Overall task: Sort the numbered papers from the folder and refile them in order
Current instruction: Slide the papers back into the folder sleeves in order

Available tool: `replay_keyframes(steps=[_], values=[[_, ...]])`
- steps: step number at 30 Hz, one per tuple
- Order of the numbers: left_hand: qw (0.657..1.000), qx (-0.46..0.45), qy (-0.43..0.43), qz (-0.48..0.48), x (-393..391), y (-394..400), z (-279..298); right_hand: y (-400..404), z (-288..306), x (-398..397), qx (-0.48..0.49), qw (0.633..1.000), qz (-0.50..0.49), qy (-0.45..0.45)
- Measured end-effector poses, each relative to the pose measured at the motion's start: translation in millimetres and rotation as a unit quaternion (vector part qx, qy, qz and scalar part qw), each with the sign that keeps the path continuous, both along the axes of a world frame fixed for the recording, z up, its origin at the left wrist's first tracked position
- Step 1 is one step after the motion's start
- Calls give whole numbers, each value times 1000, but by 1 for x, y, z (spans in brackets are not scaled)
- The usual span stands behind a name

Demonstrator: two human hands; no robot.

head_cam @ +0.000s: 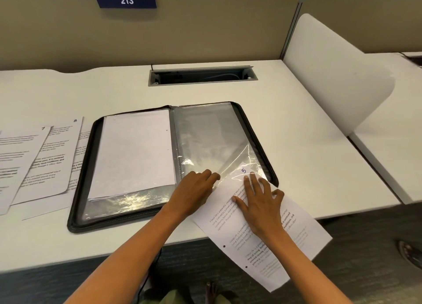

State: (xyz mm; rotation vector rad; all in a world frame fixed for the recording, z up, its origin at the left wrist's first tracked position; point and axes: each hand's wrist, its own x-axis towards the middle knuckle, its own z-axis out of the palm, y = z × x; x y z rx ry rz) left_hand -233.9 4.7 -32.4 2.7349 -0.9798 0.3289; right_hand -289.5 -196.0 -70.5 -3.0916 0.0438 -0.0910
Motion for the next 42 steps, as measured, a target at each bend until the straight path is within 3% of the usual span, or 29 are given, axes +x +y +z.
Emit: replay_keyframes(steps=[4,7,10,17,24,29,31,34,36,42], values=[[1000,-14,-8,16,3,-2,-5,5,1,-1,41,996,21,-83],[998,-42,-13,33,4,-4,-7,2,-3,-4,71,966,172,-181],[998,-59,-17,30,2,-5,-7,2,-7,-7,86,953,255,-139],[997,-58,-41,28,0,-6,-13,3,-2,6,35,983,178,9],[995,-57,-63,60,-5,0,-20,21,0,14,33,995,97,-3],[990,-68,-29,118,-8,7,-25,25,-5,10,49,996,64,-28],[986,-87,3,146,-9,8,-28,21,-3,9,90,989,91,-76],[978,-119,31,167,-11,10,-30,14,-4,7,119,954,238,-139],[974,-145,31,170,-11,9,-29,11,-6,3,113,941,300,-112],[970,-181,3,161,-9,7,-24,13,-8,-2,25,944,329,-25]])
